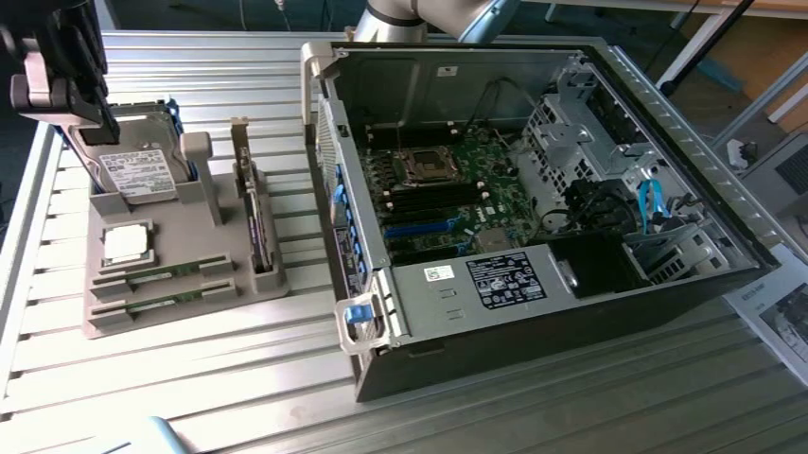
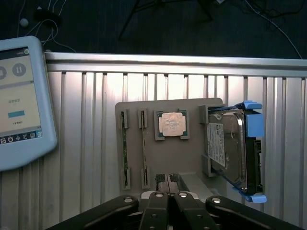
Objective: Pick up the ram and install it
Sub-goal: 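Pick up the ram and move it above insertion slot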
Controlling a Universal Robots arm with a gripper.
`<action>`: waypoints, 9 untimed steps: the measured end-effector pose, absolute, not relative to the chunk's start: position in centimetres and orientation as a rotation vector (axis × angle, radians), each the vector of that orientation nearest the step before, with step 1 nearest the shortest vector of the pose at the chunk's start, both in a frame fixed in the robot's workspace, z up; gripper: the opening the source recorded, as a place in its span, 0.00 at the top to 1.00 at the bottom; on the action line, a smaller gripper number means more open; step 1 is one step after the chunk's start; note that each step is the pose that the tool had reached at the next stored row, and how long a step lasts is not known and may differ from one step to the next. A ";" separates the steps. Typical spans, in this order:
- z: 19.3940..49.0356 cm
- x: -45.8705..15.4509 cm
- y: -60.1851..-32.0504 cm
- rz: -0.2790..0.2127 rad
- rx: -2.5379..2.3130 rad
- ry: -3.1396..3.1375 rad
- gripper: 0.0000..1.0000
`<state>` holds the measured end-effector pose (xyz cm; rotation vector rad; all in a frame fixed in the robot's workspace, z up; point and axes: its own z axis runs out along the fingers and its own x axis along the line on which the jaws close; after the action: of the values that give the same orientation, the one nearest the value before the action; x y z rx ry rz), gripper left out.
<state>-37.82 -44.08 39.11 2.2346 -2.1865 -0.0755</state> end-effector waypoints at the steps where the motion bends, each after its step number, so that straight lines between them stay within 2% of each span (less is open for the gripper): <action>1: 39.1 -37.8 -44.1 -0.076 2.235 -2.187 0.90; 9: 39.1 -37.8 -44.7 -0.075 2.235 -2.186 0.90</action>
<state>-37.78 -44.73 39.11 2.2346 -2.1864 -0.0754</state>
